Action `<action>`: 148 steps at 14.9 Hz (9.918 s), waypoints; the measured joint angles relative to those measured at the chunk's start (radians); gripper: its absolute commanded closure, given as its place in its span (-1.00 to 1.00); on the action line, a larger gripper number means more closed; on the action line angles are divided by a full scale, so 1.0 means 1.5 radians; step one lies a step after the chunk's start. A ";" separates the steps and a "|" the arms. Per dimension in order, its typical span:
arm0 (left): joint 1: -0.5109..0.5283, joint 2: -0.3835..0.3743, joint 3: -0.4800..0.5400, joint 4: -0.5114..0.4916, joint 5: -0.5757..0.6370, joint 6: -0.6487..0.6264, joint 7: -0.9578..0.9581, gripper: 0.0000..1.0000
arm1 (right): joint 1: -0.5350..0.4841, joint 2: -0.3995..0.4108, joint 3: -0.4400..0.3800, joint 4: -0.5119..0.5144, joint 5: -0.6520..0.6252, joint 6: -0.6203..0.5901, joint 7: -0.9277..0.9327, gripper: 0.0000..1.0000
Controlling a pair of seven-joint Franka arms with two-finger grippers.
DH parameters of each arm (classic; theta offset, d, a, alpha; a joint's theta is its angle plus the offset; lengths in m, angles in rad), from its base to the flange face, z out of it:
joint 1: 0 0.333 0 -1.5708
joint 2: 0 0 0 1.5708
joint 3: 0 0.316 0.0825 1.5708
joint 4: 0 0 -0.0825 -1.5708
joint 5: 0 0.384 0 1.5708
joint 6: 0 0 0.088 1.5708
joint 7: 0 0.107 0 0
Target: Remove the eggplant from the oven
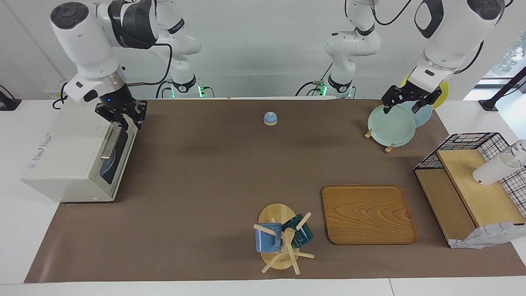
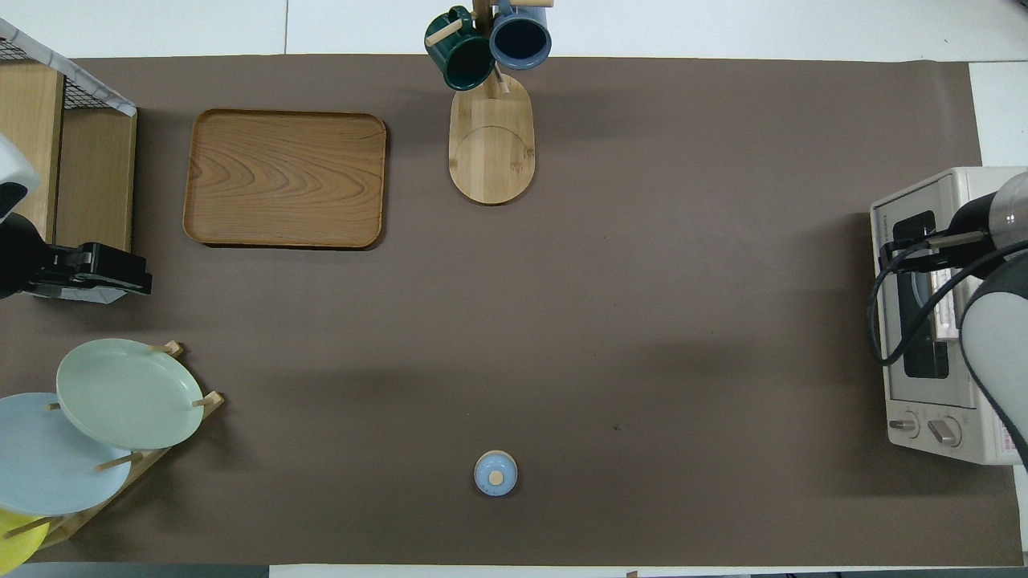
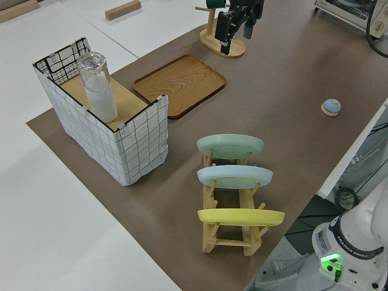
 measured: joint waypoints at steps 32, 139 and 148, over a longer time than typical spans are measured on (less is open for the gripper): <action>0.000 0.000 0.000 0.000 0.000 0.000 0.000 -1.00 | 0.023 0.178 0.007 -0.213 0.019 0.403 0.021 1.00; -0.105 0.222 0.001 -0.059 -0.093 0.360 -0.017 1.00 | 0.034 0.148 0.021 -0.227 -0.076 0.331 0.116 1.00; -0.026 0.398 0.001 0.073 -0.093 0.392 0.026 1.00 | 0.021 0.148 0.026 -0.228 -0.053 0.333 0.057 1.00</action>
